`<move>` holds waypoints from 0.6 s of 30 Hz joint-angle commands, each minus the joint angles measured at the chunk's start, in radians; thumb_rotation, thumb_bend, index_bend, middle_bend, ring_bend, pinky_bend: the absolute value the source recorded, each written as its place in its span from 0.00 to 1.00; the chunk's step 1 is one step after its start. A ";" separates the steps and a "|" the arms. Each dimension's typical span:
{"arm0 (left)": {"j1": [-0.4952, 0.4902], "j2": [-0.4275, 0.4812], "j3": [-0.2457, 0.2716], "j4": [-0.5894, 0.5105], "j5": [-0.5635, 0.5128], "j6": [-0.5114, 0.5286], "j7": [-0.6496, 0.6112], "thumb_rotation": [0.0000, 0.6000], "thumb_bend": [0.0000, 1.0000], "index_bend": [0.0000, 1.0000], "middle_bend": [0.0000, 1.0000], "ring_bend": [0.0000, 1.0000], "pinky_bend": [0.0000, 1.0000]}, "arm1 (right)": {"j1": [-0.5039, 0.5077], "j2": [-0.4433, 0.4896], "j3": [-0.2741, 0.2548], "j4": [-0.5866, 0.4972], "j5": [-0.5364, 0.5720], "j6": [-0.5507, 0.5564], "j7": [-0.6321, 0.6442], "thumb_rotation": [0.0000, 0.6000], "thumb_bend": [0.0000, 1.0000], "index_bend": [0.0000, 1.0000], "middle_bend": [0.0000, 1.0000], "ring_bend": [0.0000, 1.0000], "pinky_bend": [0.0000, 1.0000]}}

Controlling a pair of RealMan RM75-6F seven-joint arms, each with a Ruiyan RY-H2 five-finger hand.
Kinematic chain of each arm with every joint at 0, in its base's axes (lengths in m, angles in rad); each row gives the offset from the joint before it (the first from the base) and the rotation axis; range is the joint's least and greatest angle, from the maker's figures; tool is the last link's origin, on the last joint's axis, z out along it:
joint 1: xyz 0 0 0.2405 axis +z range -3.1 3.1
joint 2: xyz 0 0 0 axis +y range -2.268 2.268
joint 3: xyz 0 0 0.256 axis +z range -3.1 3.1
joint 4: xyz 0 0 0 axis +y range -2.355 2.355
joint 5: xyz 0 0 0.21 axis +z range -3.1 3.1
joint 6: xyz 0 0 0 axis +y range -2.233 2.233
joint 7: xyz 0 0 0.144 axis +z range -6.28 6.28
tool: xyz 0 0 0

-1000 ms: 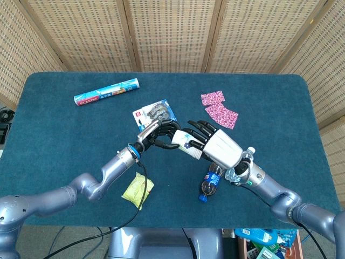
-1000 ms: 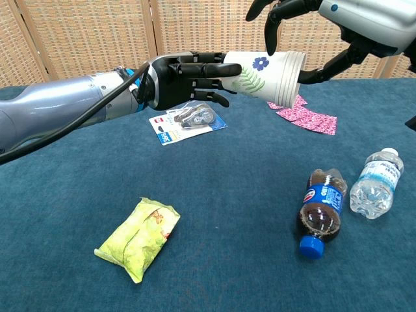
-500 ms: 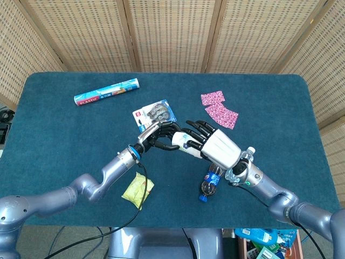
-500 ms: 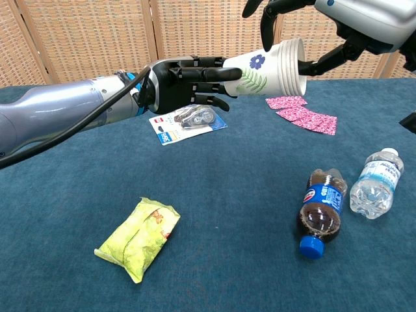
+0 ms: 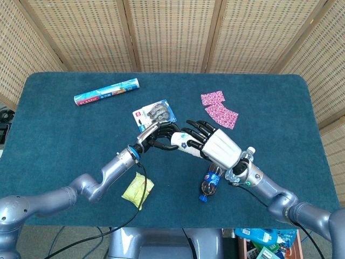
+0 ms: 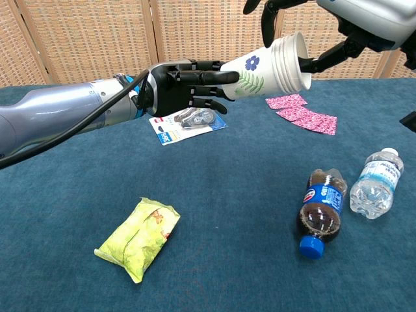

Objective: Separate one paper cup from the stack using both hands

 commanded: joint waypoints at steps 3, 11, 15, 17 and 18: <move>-0.001 0.000 0.002 0.001 0.003 0.000 -0.002 1.00 0.18 0.54 0.48 0.43 0.47 | 0.001 -0.006 -0.002 0.005 0.001 0.010 0.003 1.00 0.57 0.59 0.37 0.21 0.36; -0.002 -0.003 0.004 0.004 0.003 -0.001 -0.002 1.00 0.18 0.54 0.48 0.43 0.47 | 0.002 -0.009 -0.005 0.012 0.000 0.020 0.000 1.00 0.59 0.64 0.39 0.22 0.37; -0.002 -0.002 0.003 0.004 0.003 0.000 -0.002 1.00 0.18 0.54 0.48 0.43 0.47 | 0.001 -0.008 -0.006 0.013 0.002 0.022 -0.002 1.00 0.59 0.65 0.40 0.23 0.37; -0.002 -0.001 0.003 0.003 0.003 0.001 -0.001 1.00 0.18 0.54 0.48 0.43 0.47 | 0.001 -0.008 -0.008 0.015 0.003 0.023 -0.002 1.00 0.59 0.65 0.40 0.23 0.37; -0.001 0.001 0.002 0.000 0.003 0.004 -0.002 1.00 0.18 0.54 0.48 0.43 0.47 | 0.001 -0.008 -0.009 0.016 0.002 0.025 -0.005 1.00 0.59 0.65 0.40 0.23 0.37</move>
